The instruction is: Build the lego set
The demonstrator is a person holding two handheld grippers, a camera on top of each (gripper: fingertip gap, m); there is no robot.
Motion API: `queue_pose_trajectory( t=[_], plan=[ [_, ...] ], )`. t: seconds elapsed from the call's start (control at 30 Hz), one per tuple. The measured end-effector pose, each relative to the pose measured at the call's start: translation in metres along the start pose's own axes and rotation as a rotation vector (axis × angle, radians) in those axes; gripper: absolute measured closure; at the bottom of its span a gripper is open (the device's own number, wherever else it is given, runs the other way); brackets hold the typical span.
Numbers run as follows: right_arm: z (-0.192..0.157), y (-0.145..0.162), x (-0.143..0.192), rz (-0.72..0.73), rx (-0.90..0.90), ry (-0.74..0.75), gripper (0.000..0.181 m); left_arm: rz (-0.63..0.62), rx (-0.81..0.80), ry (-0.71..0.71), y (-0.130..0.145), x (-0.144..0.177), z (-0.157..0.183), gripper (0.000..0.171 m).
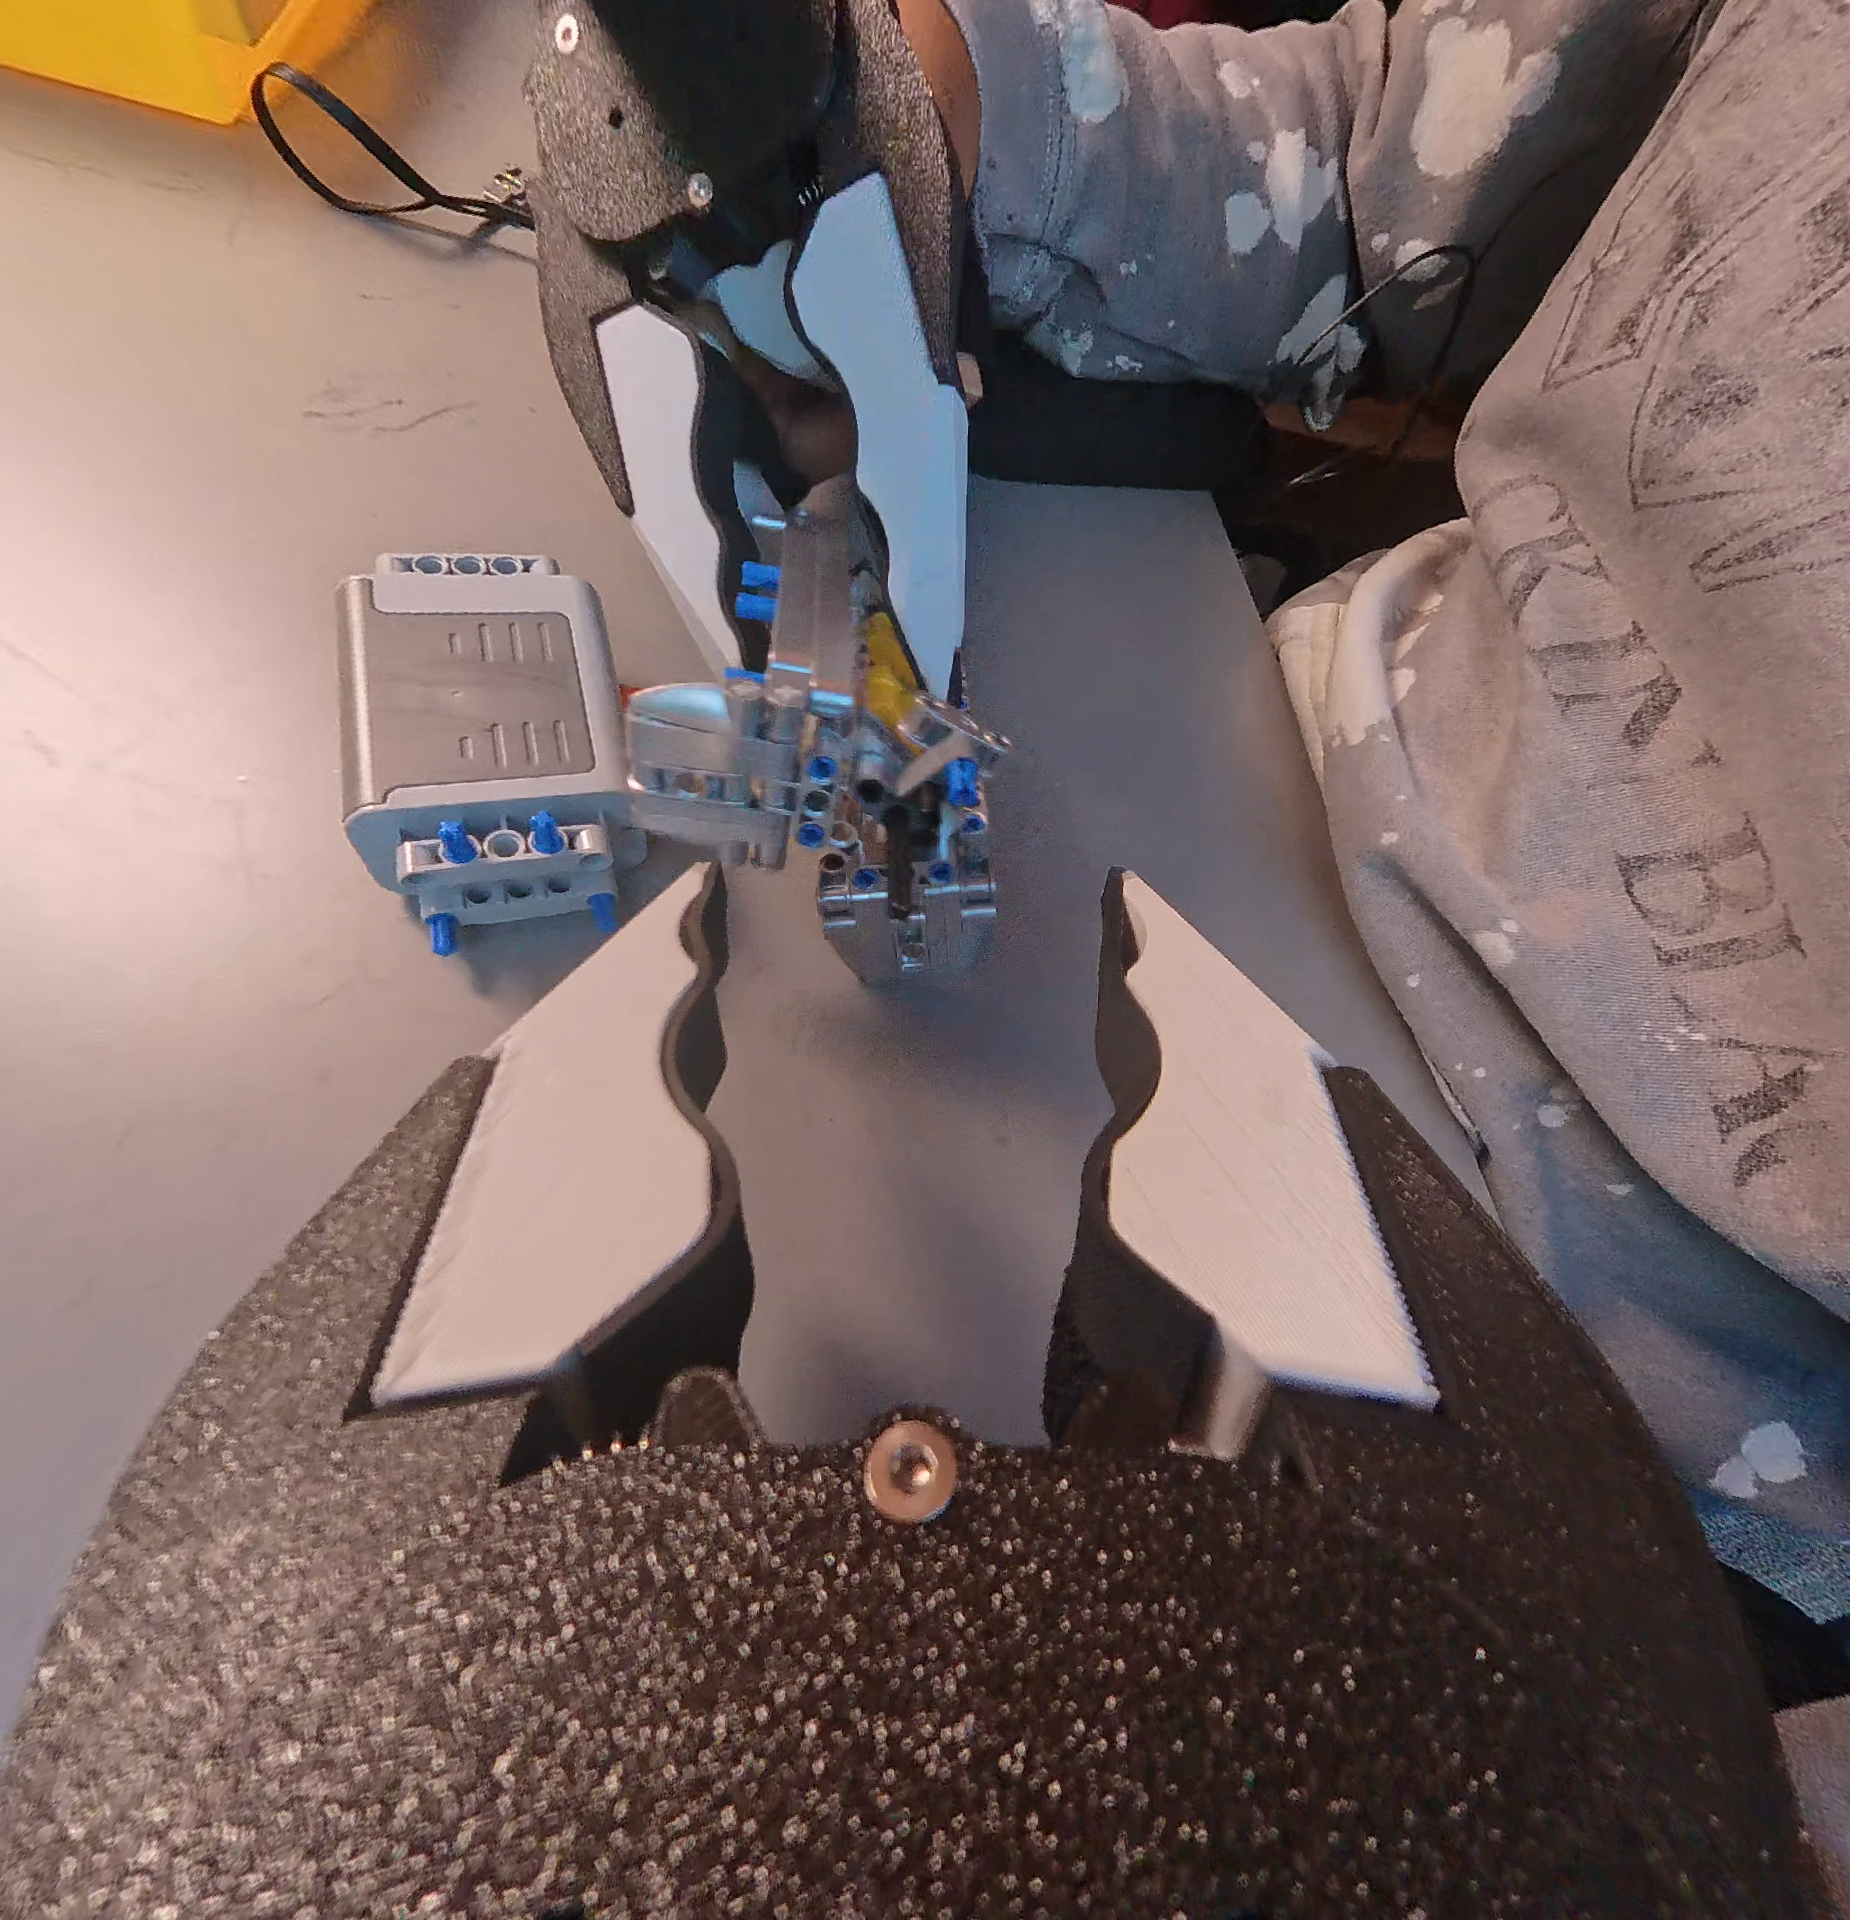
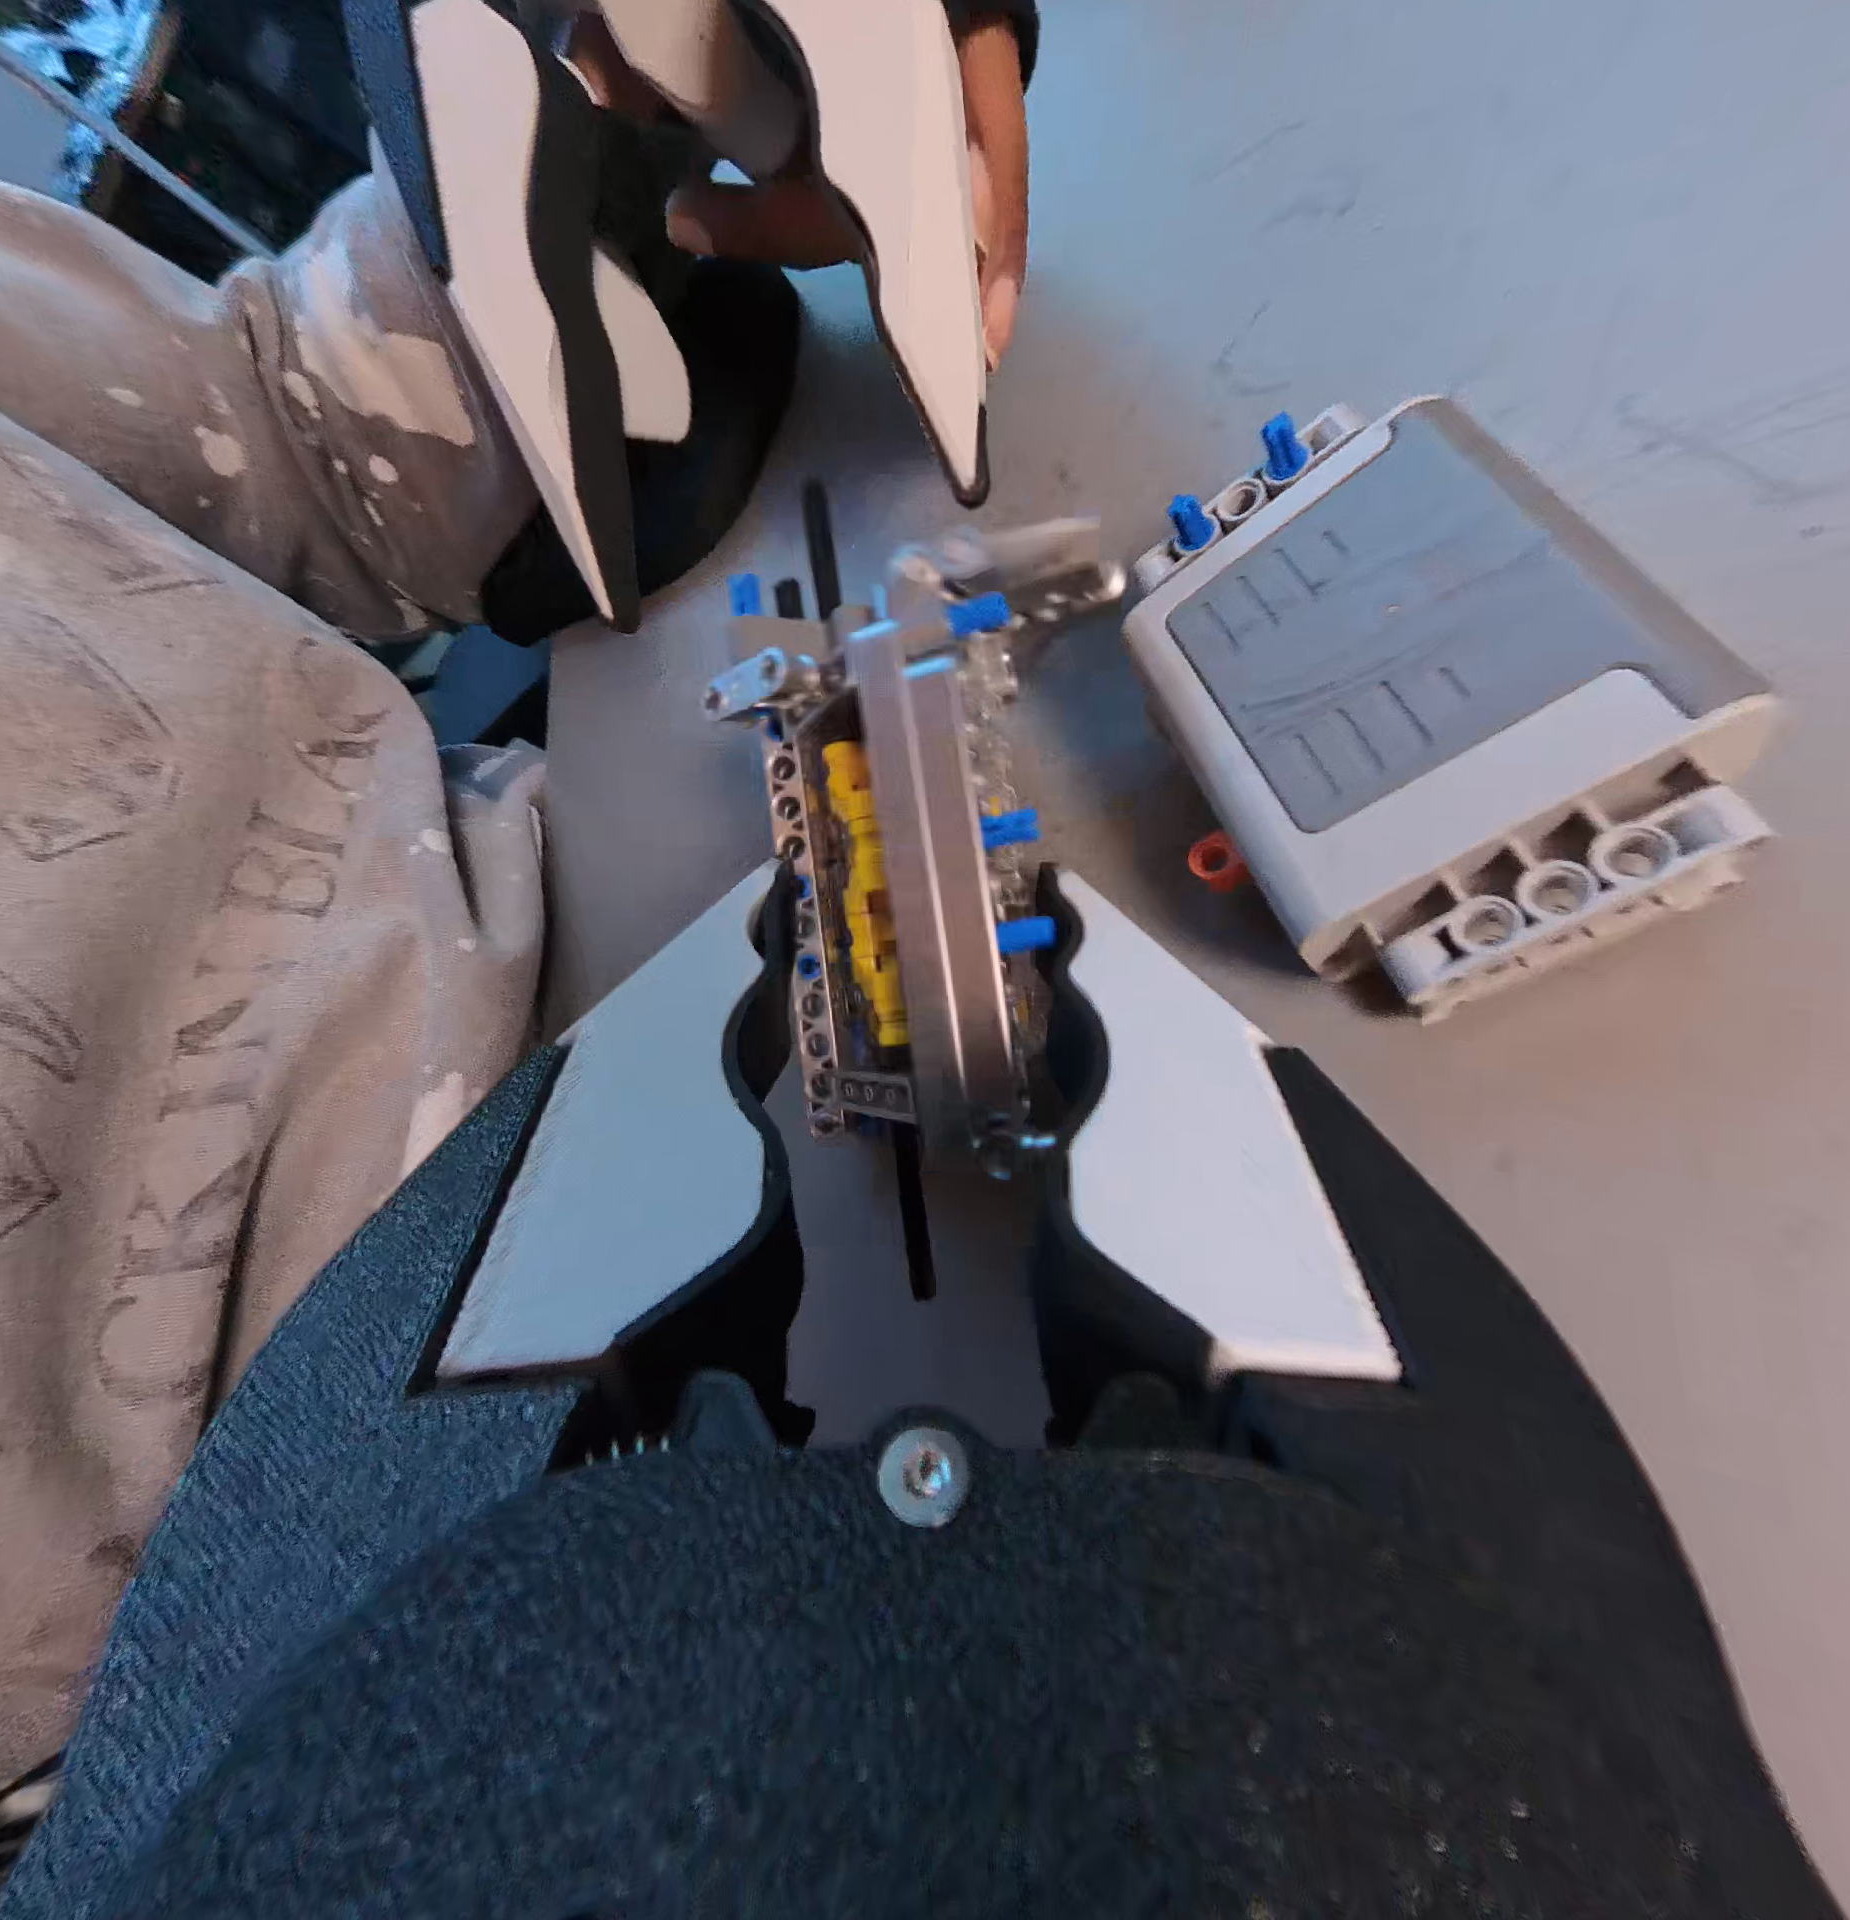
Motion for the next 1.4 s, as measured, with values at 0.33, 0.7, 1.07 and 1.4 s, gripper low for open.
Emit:
queue_pose_trajectory(
  t=[0.33,0.7,1.07,1.4],
  plan=[
    [-0.007,-0.013,0.038,-0.006,0.322,0.244,0.132,-0.007,-0.035,-0.07,-0.001,-0.003,-0.007,0.12],
    [0.042,-0.036,0.053,-0.042,0.495,0.445,0.115,0.07,0.092,-0.397,-0.003,0.011,-0.068,0.126],
    [0.068,-0.035,0.029,-0.185,0.522,0.369,0.115,0.135,0.18,-0.397,-0.01,0.007,-0.071,0.126],
    [0.012,-0.061,0.069,0.008,0.778,0.72,0.181,0.292,0.533,-0.169,-0.026,-0.003,-0.067,0.106]
  ],
)
Point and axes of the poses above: each gripper's, where its closed fingertips meet, x back along the fingers, y out of its underside, z = x × y across the jaws, the point moved 3 cm from there along x, back along the fingers, and after that the axes turned 9 degrees about -y, right-handed, at the moved point
